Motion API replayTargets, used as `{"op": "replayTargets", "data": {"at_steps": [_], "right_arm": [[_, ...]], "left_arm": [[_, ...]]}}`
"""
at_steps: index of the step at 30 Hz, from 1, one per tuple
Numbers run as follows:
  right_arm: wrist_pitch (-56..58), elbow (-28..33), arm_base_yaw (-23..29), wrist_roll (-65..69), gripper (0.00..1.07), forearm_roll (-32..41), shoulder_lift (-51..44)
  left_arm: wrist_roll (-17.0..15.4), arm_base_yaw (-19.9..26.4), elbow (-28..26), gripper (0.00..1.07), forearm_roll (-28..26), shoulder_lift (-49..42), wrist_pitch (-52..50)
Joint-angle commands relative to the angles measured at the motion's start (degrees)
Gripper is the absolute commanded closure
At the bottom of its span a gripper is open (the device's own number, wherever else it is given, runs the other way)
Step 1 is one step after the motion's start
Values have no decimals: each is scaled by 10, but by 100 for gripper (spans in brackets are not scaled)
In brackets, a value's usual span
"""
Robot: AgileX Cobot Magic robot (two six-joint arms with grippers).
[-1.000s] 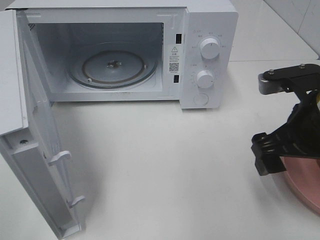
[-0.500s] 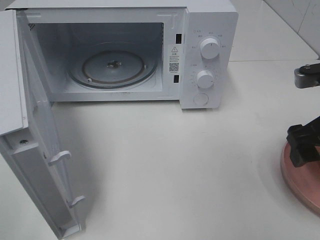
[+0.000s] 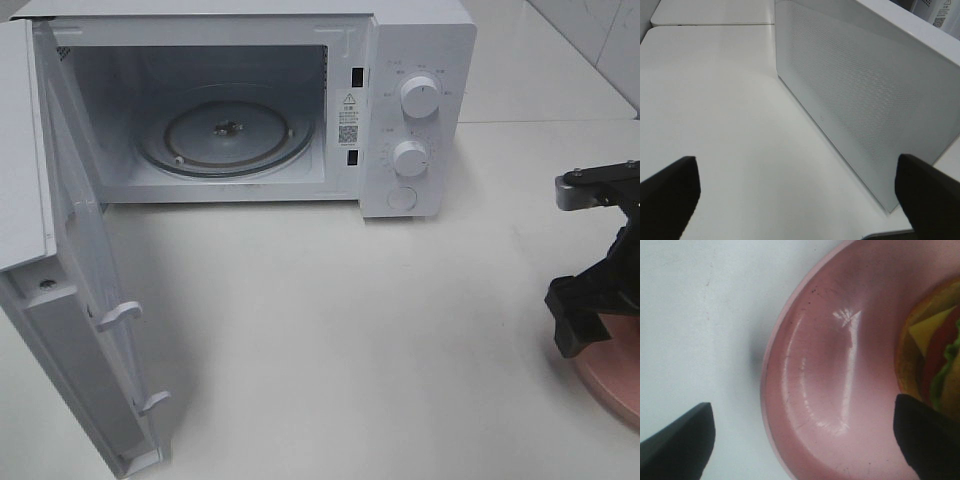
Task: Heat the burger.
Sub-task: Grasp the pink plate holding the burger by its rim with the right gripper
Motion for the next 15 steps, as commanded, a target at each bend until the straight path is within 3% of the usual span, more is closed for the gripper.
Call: {"op": "replayTargets", "data": {"at_steps": [1,15], "right_arm": [[-15,-1,-4,-14,17,16,24],[-72,-1,-4,-14,20,18,96]], "left_arm": [[-1,-3,2,9,-1,-9,-9],[-1,-3,2,9,-1,-9,-9]]}}
